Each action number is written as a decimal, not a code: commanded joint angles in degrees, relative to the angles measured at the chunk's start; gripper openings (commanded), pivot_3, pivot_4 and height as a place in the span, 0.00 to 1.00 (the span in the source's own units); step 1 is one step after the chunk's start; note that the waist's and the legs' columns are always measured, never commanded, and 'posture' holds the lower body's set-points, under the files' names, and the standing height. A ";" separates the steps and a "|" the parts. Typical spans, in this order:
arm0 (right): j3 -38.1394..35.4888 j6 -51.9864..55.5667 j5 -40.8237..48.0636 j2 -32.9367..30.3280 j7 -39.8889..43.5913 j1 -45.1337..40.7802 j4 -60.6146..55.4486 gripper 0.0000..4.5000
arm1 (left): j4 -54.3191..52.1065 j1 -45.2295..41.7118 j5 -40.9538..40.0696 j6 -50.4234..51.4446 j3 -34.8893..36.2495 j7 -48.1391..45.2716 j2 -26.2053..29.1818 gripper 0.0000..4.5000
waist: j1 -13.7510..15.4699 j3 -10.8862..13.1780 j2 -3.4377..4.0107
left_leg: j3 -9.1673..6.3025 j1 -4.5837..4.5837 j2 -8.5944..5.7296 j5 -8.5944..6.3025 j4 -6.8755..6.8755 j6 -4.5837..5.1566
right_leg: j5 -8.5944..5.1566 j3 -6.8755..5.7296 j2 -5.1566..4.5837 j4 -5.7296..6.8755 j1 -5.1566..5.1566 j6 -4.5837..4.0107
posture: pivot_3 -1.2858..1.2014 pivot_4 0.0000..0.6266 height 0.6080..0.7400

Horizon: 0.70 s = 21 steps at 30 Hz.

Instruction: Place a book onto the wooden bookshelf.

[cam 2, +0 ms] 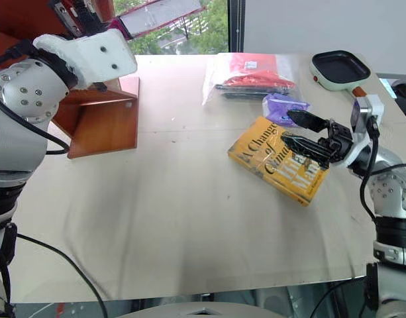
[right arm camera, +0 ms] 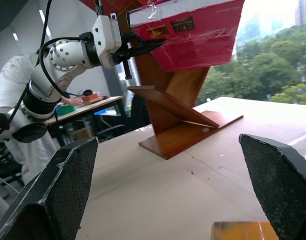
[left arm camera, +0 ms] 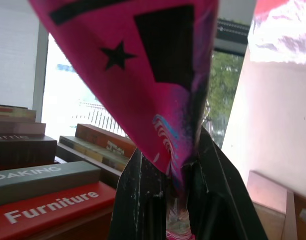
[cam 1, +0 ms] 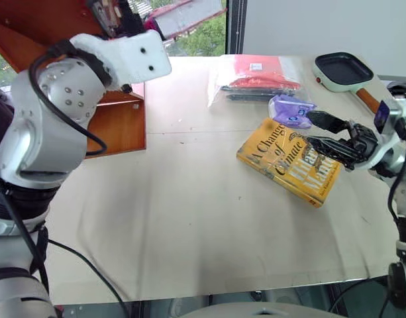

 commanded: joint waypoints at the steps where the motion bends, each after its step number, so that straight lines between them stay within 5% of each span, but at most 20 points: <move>1: 1.49 -2.39 -2.30 1.32 3.50 -4.30 4.91 1.00 | -5.89 -0.85 2.88 4.57 3.08 -6.07 2.72 0.00 | -0.08 0.00 -0.01 | 0.00 0.00 0.00 0.00 0.00 0.00 | 0.00 0.00 0.00 0.01 0.00 0.00 | 0.52 0.24 1.00; 6: 3.93 -4.67 -5.78 3.94 7.63 -11.04 13.45 1.00 | -14.51 3.45 4.27 13.59 4.58 -13.89 5.43 0.00 | -0.61 0.05 0.06 | 0.02 -0.02 0.02 0.01 -0.02 -0.01 | 0.00 0.02 0.02 0.08 -0.11 0.00 | 0.52 0.24 1.00; 16: 5.34 -10.93 -12.29 9.38 14.75 -22.03 30.78 1.00 | -18.38 11.72 9.49 16.35 14.01 -24.89 23.66 0.00 | -0.86 0.18 0.07 | 0.08 -0.07 0.07 0.04 -0.07 -0.08 | 0.00 0.08 0.08 0.10 -0.24 0.00 | 0.52 0.24 1.00; 21: 5.31 -14.17 -15.13 10.81 18.13 -27.41 38.28 1.00 | -18.90 15.81 9.23 18.09 17.83 -28.98 27.79 0.00 | -0.68 0.20 0.10 | 0.06 -0.08 0.06 0.05 -0.06 -0.08 | 0.00 0.04 0.06 0.13 -0.24 -0.01 | 0.52 0.24 1.00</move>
